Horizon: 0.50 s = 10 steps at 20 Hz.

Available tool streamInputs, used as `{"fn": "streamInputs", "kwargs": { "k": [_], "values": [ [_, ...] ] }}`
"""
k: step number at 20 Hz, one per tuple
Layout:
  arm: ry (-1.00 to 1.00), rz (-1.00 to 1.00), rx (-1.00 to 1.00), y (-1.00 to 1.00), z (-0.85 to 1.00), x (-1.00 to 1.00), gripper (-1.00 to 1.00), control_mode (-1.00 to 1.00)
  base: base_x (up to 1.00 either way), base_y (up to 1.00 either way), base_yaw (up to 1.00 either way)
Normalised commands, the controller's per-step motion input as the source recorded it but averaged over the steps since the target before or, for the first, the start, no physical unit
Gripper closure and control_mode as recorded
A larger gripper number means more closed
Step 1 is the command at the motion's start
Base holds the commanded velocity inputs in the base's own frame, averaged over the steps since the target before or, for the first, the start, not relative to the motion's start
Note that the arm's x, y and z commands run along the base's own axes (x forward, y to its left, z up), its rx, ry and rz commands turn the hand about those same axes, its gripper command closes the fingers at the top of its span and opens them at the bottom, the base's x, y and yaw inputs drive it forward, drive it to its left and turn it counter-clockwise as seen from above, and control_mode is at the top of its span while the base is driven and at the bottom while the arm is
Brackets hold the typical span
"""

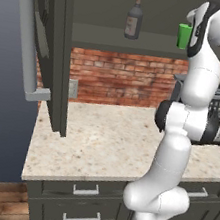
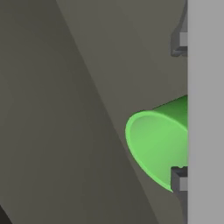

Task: Open the cabinet directly in front. Then move the liquor and the cup to the dining counter with the candle on it.

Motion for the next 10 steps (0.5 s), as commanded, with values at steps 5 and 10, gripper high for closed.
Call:
{"fn": "streamInputs", "kwargs": {
  "k": [5,10],
  "values": [
    [0.0,0.0,-0.01,0.0,-0.33,0.0,-1.0,-1.0,0.0,0.0,0.0],
    [0.0,0.0,-0.01,0.0,-0.23,0.09,-1.0,-1.0,0.0,0.0,0.0]
  ]
}}
